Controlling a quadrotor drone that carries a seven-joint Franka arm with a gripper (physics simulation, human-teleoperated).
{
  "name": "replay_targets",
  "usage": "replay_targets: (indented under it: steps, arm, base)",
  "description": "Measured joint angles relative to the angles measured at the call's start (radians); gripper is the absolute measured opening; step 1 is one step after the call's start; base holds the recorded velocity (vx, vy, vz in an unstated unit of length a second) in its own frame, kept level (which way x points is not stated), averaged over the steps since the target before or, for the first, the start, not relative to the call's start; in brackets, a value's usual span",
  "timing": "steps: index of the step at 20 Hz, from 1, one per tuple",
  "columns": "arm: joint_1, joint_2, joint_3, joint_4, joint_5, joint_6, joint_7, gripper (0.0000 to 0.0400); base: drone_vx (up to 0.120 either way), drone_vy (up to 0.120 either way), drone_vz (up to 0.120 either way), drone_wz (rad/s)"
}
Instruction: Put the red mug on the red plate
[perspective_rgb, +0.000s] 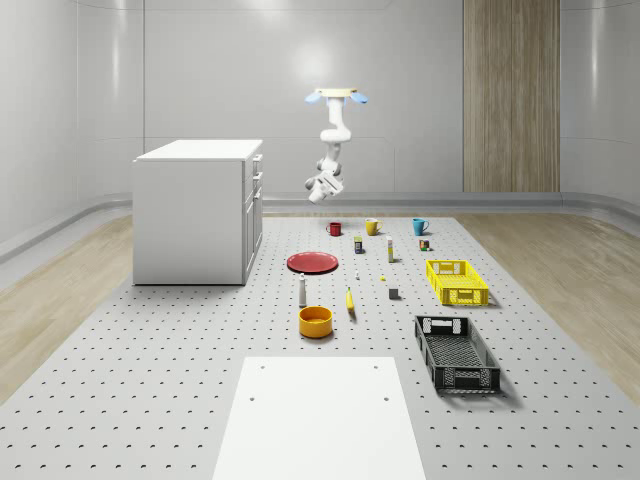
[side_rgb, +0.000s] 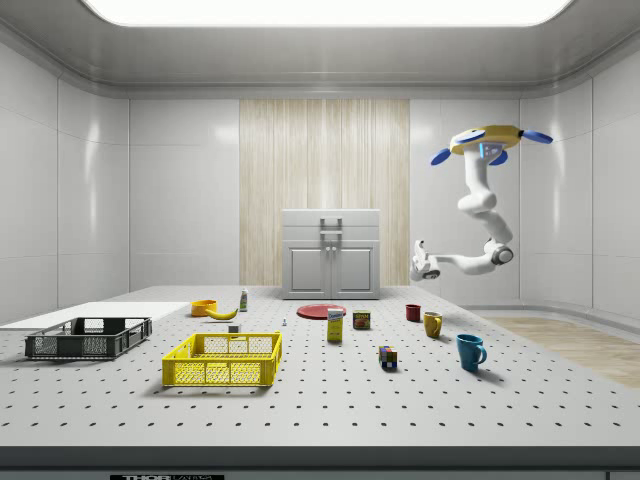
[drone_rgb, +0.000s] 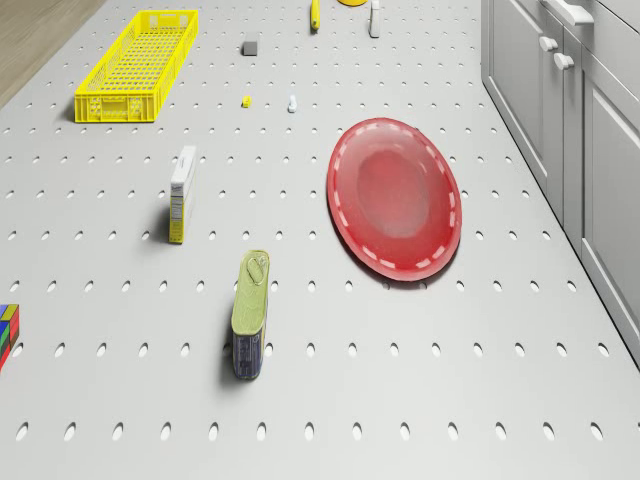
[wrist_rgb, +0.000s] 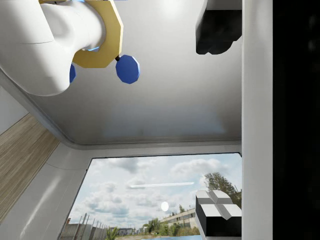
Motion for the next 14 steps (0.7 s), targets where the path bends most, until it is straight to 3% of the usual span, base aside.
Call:
replay_targets:
  steps: [6,10,14]
  arm:
    - [-0.199,-0.08,0.372,-0.357,-0.653,0.002,0.188,0.04]
    - [-0.408,-0.136,0.557,-0.556,-1.024,-0.072,0.366,0.04]
    - [-0.604,-0.186,0.671,-0.643,-1.227,-0.162,0.505,0.04]
  base:
    - [0.0,0.0,-0.12,0.0]
    - [0.0,0.0,-0.12,0.0]
    - [0.0,0.0,-0.12,0.0]
